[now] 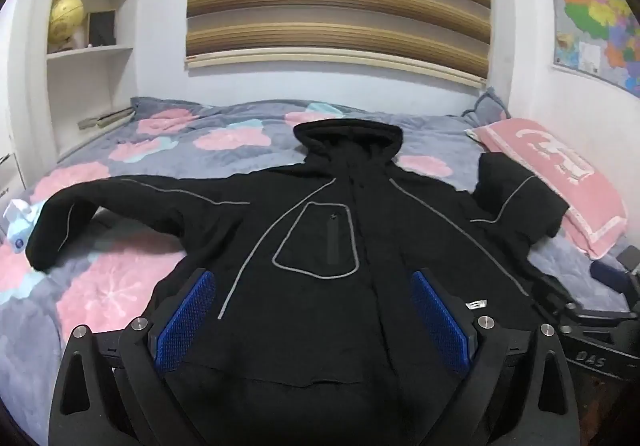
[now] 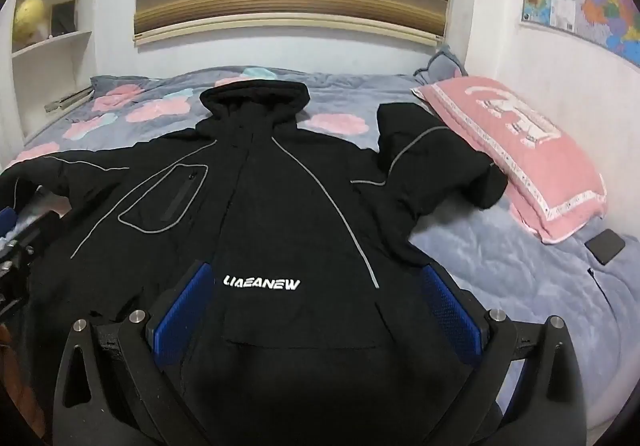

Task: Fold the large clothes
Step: 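Position both grippers open over the black jacket body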

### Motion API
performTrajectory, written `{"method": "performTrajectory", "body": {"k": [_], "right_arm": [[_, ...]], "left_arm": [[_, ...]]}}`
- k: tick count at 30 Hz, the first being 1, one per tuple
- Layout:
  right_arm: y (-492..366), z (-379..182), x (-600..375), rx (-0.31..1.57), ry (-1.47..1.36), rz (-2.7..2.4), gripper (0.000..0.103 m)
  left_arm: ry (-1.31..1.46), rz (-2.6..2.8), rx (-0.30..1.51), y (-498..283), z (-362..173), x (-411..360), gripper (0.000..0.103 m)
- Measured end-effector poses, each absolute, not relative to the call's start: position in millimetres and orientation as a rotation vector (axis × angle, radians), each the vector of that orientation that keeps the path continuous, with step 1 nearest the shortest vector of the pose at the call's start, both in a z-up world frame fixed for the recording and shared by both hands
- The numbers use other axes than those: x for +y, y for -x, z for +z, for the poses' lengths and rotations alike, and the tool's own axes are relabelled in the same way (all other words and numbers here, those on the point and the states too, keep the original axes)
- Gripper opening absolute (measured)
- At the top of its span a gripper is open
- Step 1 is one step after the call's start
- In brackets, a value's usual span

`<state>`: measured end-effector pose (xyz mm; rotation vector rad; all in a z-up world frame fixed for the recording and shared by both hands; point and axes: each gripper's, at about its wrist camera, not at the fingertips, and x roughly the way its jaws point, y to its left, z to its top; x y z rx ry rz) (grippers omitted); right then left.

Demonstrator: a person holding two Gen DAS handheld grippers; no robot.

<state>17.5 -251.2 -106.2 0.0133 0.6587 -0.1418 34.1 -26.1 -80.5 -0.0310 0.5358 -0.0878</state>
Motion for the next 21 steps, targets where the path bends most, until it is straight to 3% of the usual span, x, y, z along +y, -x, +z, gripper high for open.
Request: {"method": "performTrajectory", "body": {"k": [5,7,11,21], "right_arm": [[-15,-110,-255,0.606,-0.037,-0.138,0.103],[-13,-122,-254,0.541,-0.009,-0.161,0.103],[-19,-151,-258,0.603,-0.028,-0.136,0.103],[-25,-173,-265,0.657,-0.093,-0.132,0.103]], "left_arm": [[0.046,-0.060,0.516,-38,-97,-23,0.098],[0.018,-0.037,0.527,-44,-123,-27,0.098],[-0.023,-0.040,0.637,-57,-172,-37,0.098],[0.026,-0.039,0.714,-67,-187,-28,0.098]]}}
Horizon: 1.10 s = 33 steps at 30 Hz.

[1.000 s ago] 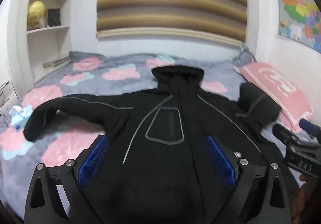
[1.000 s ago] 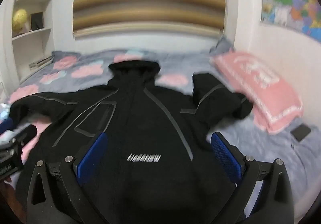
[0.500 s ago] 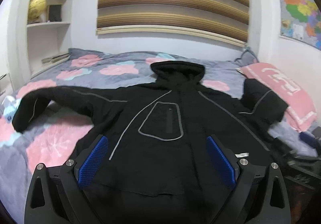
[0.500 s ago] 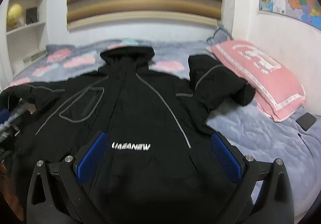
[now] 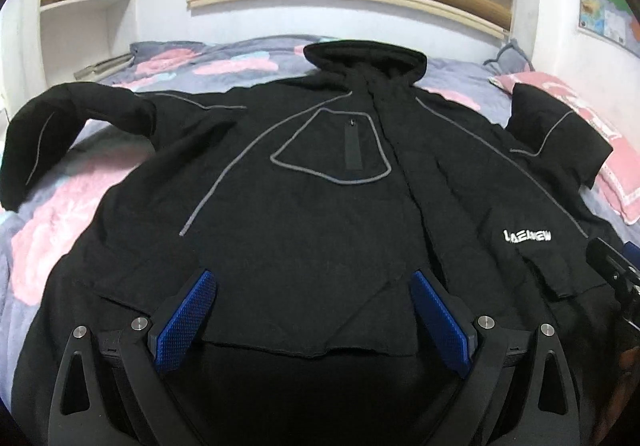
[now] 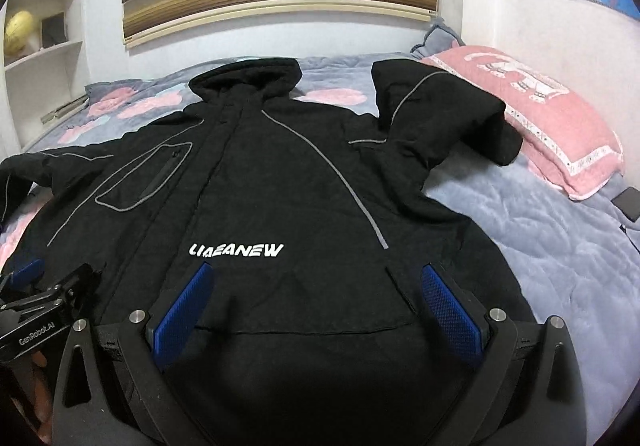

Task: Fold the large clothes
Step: 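Position both grippers open over the black jacket body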

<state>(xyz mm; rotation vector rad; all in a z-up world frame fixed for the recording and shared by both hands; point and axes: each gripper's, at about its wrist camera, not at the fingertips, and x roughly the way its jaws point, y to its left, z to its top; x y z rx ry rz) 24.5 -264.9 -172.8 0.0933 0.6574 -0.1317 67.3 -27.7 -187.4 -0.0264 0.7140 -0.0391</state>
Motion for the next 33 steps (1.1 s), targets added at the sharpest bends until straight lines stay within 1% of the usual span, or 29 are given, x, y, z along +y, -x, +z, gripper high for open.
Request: {"method": "performTrajectory", "body": {"k": [8,20,33], "right_arm": [[-24,-180,-260,0.658,-0.068,-0.147,0.103],[-29,-189,-270,0.691,-0.115,-0.147,0.103],[-31,-188,-258,0.703,-0.041,-0.180,0.103]], "left_arm": [[0.000,-0.033,0.722,-69,-189,-33,0.098],[-0.001,-0.045,0.743,-73,-193,-32,0.098],[0.014,-0.063,0.744,-74,-193,-31,0.098]]}}
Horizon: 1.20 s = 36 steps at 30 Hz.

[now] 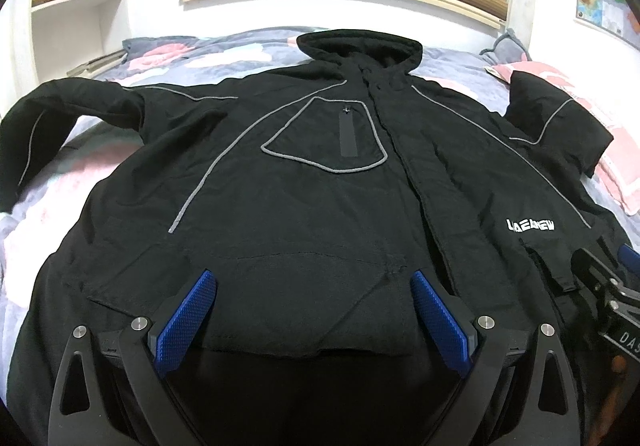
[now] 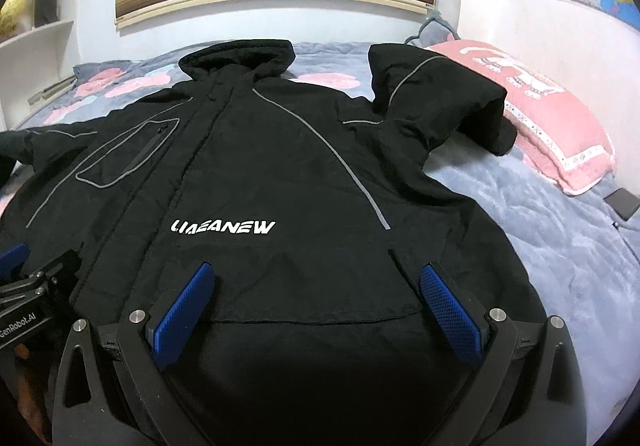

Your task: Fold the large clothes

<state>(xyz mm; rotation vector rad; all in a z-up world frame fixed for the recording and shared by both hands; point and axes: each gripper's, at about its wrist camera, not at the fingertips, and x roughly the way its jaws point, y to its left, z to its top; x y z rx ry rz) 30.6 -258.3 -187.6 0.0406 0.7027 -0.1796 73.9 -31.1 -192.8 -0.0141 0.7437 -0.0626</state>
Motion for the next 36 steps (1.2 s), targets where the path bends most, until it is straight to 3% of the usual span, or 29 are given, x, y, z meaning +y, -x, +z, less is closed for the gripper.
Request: {"method": "performTrajectory", "body": {"k": [25,32,36], "right_arm": [[-23,-153,-230,0.706,-0.011,-0.147,0.103],[-54,-130,-200,0.661,0.063,-0.114,0.103],[-86,-164,-189,0.699,0.132,-0.128,0.103]], "left_arm": [[0.139,-0.100,0.728,-69,-170,0,0.098],[0.398,-0.110,0.706,-61,-125,105,0.098],[0.595,-0.047,0.719,-70,-126,212,0.098]]}}
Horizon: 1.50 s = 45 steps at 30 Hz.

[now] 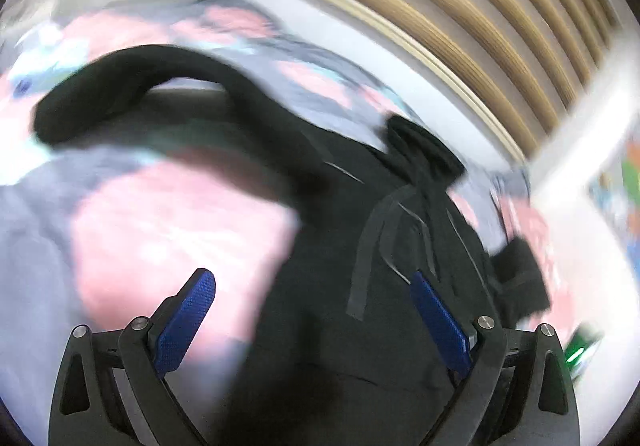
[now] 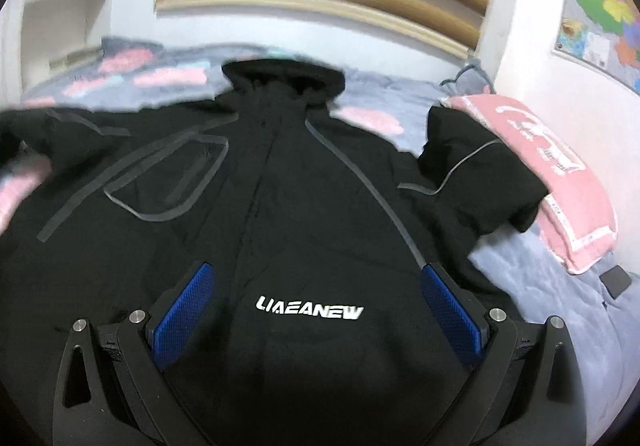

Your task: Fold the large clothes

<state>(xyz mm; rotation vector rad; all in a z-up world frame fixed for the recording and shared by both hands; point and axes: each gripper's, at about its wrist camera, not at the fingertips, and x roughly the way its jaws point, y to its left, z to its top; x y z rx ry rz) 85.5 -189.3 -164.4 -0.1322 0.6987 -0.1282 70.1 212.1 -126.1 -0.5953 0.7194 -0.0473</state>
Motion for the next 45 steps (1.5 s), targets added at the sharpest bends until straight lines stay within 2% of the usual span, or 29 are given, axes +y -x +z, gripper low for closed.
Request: {"method": "performTrajectory", "body": {"k": [3,10,19,21,23,25,28,31,34,37,39,42,45], "right_arm": [[-102,-201,-198,0.806,0.090,-0.123,0.103],[-106,-204,-210,0.815,0.025,-0.087,0.103],[-103,-206,-208,0.820,0.030,-0.073,0.103],[-105,-207,-209,0.823,0.027,-0.070,0.103],[-105,-207,-210,0.825,0.023,-0.067,0.103],[-105,-208,-210,0.826,0.020,-0.064,0.103],[-106,-209,-210,0.829,0.017,-0.058,0.103],[-107,-210,-211,0.830,0.014,-0.056,0.103],[-107,-211,-211,0.828,0.013,-0.056,0.103],[-107,-211,-211,0.829,0.012,-0.056,0.103],[-107,-212,-211,0.830,0.011,-0.053,0.103],[-107,-212,-212,0.830,0.007,-0.050,0.103],[-108,-212,-213,0.829,0.002,-0.044,0.103]], "left_arm": [[0.717,0.028,0.681,-68,-128,279,0.098],[0.873,0.160,0.621,-74,-116,374,0.098],[1.211,0.165,0.707,-142,-183,425,0.098],[1.181,0.224,0.720,-155,-184,428,0.083],[1.035,0.303,0.734,-167,-170,426,0.044],[0.822,0.331,0.710,-178,-141,419,0.028],[0.556,0.364,0.596,-185,-84,408,0.026],[0.475,0.329,0.573,-201,-57,414,0.024],[0.400,0.375,0.667,-229,-68,423,0.024],[0.357,0.428,0.789,-248,-102,427,0.024],[0.301,0.446,0.797,-248,-110,419,0.023],[0.208,0.383,0.748,-239,-94,384,0.023],[0.089,0.273,0.651,-228,-53,327,0.023]]}}
